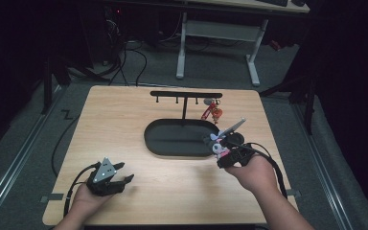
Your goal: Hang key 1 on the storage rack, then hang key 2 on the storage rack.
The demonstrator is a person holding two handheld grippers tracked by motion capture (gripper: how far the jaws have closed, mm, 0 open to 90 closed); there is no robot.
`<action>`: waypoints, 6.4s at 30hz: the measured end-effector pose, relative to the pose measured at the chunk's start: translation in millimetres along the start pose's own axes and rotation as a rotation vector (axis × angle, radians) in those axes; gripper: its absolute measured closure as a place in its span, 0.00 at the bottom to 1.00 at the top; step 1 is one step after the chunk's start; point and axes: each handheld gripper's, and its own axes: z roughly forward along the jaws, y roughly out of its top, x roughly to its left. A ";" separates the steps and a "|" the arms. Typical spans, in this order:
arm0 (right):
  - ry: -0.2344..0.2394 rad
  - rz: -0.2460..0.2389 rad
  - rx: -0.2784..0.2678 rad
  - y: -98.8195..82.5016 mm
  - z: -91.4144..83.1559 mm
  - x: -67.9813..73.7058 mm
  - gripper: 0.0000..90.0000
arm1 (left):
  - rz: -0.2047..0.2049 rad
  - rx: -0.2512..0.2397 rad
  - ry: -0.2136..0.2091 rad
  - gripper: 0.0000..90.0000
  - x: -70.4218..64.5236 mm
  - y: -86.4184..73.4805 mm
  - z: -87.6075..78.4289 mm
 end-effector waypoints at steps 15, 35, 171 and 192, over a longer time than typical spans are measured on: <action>-0.002 0.002 -0.016 33.9 -19.1 -1.7 0.53 | 0.001 -0.001 0.000 0.46 0.4 -0.1 -0.4; -0.004 -0.011 -0.018 69.2 -31.1 1.5 0.53 | 0.008 0.002 -0.002 0.46 0.5 -0.2 -0.3; -0.006 0.019 -0.427 -50.1 105.1 -3.0 0.35 | 0.111 0.094 -0.050 0.45 -19.3 1.6 21.0; 0.068 0.101 -0.655 -119.2 117.5 -7.3 0.31 | 0.063 0.050 -0.064 0.46 -24.6 3.0 20.6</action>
